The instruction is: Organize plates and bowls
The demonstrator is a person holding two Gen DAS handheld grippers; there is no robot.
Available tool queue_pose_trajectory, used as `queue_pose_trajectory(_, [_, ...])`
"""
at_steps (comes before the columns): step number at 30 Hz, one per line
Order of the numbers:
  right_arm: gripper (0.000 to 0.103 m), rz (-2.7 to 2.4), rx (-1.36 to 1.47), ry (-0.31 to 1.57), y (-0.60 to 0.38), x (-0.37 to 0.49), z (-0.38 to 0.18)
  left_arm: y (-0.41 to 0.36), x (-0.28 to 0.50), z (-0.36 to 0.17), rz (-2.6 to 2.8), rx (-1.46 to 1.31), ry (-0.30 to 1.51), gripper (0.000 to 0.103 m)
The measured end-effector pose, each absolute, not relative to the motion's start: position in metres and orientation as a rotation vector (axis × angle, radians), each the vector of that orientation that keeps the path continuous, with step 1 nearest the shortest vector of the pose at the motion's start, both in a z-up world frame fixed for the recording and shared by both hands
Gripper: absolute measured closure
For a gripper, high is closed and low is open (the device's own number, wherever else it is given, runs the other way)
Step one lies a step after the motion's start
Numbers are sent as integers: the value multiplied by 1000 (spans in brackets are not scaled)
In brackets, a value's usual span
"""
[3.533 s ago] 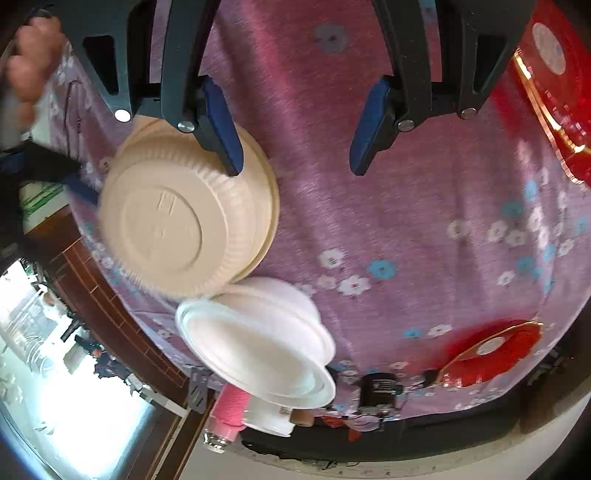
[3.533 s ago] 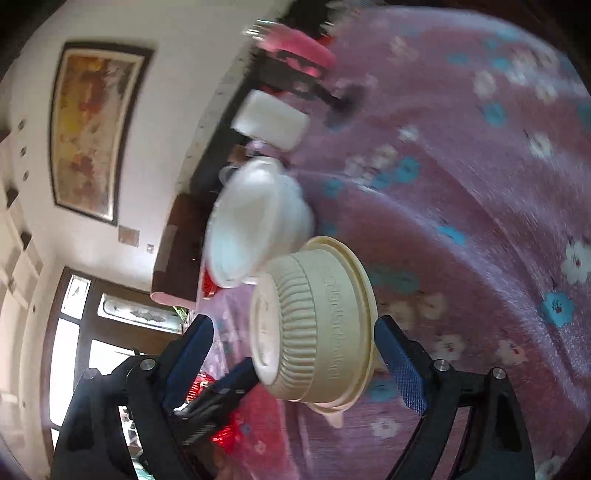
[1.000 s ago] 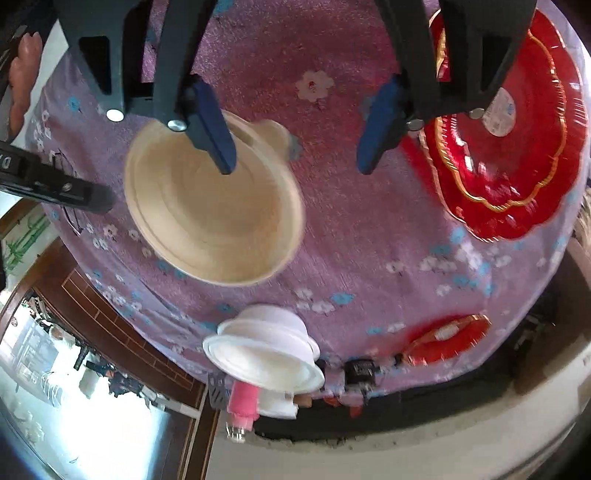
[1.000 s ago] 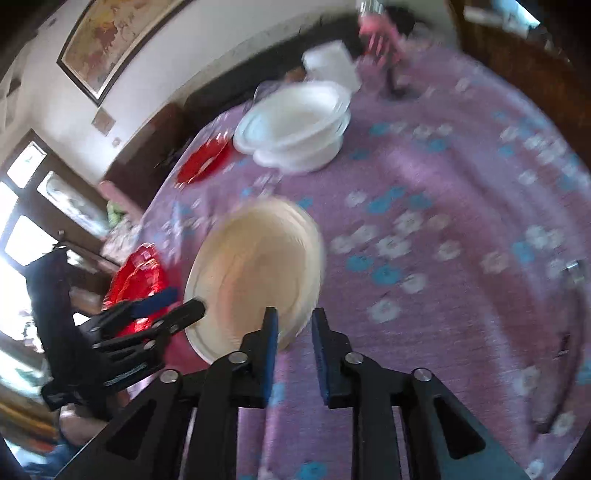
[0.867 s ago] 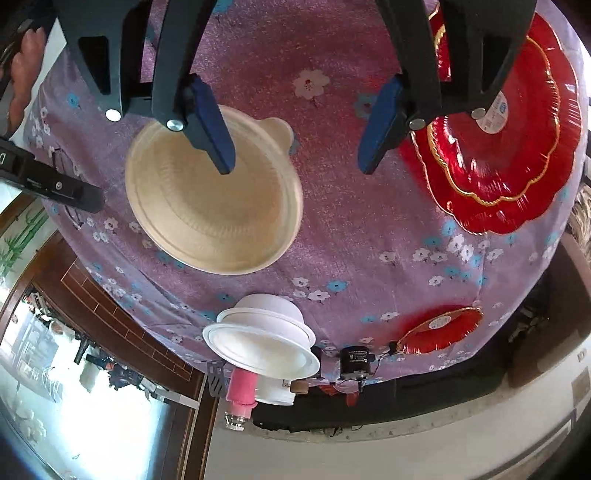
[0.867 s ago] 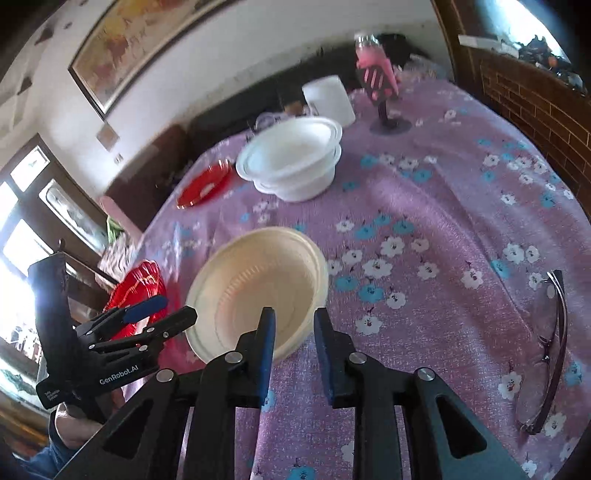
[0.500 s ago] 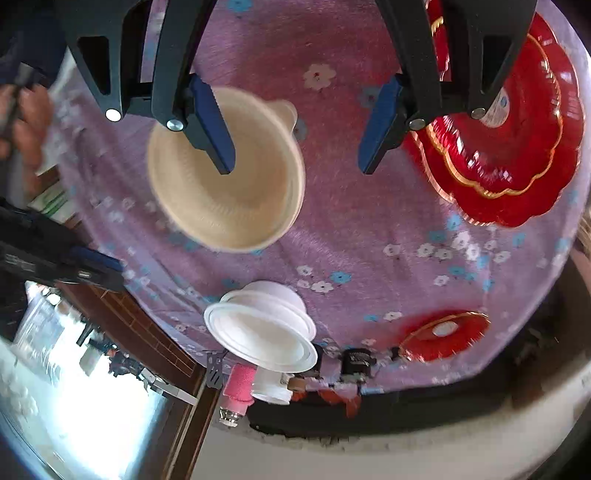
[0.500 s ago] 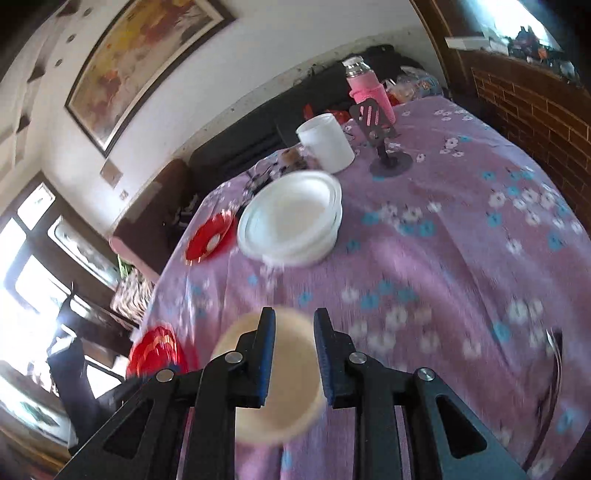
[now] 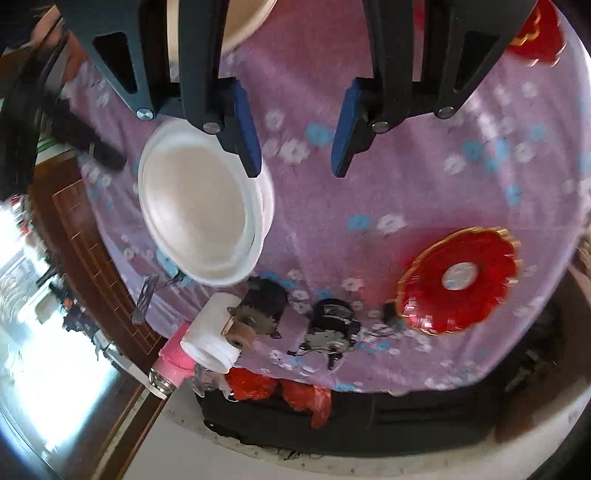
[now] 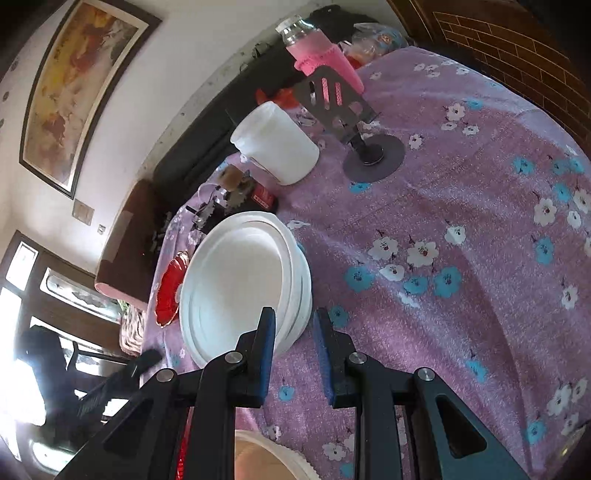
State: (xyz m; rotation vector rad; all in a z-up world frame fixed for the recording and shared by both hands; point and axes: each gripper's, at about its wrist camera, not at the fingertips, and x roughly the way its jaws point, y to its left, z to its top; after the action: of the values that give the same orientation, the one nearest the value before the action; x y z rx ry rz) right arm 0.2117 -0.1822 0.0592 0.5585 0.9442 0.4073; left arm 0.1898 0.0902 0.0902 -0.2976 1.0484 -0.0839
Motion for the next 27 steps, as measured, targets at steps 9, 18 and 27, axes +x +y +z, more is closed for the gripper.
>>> queue_pose_trajectory(9, [80, 415, 562, 954, -182, 215, 46, 72, 243, 73, -77, -275, 1091, 93])
queue_pose_trajectory(18, [80, 398, 638, 958, -201, 213, 36, 51, 227, 87, -68, -172, 961, 97])
queue_pose_trajectory(27, [80, 325, 699, 874, -237, 184, 57, -27, 131, 155, -193, 241, 566, 98])
